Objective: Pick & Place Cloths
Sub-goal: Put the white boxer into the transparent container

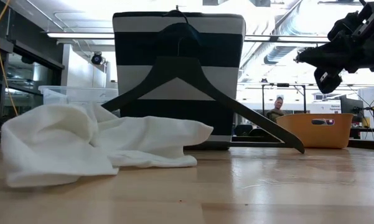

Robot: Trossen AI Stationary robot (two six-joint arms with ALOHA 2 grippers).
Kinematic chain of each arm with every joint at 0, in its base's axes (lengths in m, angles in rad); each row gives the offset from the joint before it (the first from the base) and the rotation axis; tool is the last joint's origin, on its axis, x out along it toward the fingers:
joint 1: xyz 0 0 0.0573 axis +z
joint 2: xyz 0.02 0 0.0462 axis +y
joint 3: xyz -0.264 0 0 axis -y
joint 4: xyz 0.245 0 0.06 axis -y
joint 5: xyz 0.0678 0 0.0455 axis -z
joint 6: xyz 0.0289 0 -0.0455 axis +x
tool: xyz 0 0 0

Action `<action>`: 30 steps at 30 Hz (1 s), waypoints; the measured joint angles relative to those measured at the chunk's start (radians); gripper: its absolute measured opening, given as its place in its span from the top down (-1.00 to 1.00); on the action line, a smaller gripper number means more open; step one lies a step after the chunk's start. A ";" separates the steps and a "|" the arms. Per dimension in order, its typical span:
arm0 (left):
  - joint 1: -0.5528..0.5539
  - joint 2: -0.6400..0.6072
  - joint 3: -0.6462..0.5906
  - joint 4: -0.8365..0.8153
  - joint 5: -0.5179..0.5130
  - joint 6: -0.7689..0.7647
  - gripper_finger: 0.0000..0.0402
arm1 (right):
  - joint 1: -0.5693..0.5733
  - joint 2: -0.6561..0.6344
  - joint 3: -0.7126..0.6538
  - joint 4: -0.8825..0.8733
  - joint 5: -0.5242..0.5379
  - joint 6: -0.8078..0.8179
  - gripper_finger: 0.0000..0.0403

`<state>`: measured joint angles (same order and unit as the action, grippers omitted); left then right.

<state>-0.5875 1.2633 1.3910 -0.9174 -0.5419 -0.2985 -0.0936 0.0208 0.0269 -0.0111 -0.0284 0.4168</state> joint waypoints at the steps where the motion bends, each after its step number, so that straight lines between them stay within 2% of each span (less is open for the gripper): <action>1: -0.011 0.003 -0.007 0.001 -0.001 0.000 -0.52 | 0.000 0.000 0.000 0.000 0.000 0.000 0.98; 12: -0.075 0.011 -0.196 0.036 0.066 -0.101 -0.52 | 0.000 0.000 0.000 0.000 0.000 0.000 0.98; 19: -0.075 0.012 -0.379 0.292 0.139 -0.049 -0.52 | 0.000 0.000 0.000 0.000 0.000 0.000 0.98; 23: -0.074 0.012 -0.475 0.454 0.141 -0.045 -0.52 | 0.000 0.000 0.000 0.000 0.000 0.000 0.98; 30: -0.074 0.012 -0.569 0.644 0.130 -0.051 -0.52 | 0.000 0.000 0.000 0.000 0.000 0.000 0.98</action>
<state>-0.6613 1.2751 0.8224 -0.2730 -0.4114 -0.3490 -0.0937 0.0208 0.0273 -0.0113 -0.0284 0.4168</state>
